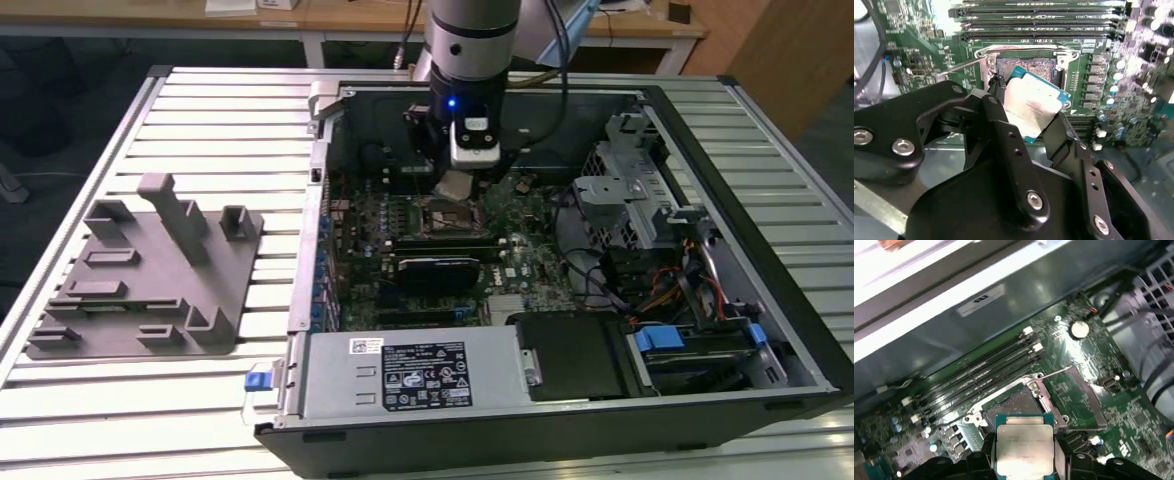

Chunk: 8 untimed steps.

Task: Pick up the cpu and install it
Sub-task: 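Place the cpu into insertion slot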

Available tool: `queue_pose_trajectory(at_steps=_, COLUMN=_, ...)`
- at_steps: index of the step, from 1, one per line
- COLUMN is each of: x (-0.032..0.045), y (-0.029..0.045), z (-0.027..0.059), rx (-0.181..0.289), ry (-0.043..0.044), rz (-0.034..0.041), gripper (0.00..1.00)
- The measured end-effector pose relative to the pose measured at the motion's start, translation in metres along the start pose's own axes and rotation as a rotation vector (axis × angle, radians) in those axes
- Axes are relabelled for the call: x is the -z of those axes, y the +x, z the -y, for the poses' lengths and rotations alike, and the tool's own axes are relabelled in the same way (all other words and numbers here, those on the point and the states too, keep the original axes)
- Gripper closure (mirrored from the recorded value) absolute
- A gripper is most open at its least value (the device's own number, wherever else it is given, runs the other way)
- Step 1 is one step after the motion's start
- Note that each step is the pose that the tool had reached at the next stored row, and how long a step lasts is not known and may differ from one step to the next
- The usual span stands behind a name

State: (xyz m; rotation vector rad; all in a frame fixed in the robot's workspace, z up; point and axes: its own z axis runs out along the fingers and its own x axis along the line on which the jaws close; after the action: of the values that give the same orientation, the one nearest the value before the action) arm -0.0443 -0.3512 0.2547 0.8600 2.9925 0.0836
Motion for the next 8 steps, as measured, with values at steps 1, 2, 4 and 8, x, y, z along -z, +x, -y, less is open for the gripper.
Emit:
queue_pose_trajectory(at_steps=1, x=-0.0001, y=0.0, z=0.0, rx=-0.018, ry=0.0002, rz=0.0011, gripper=0.45)
queue_pose_trajectory(at_steps=2, x=-0.0001, y=0.0, z=0.0, rx=-0.036, ry=0.0004, rz=0.0021, gripper=0.45)
queue_pose_trajectory(at_steps=4, x=-0.0003, y=0.0, z=0.0, rx=-0.073, ry=0.0008, rz=0.0043, gripper=0.45)
queue_pose_trajectory(at_steps=8, x=-0.0007, y=0.0, z=0.0, rx=-0.145, ry=0.0016, rz=0.0086, gripper=0.45)
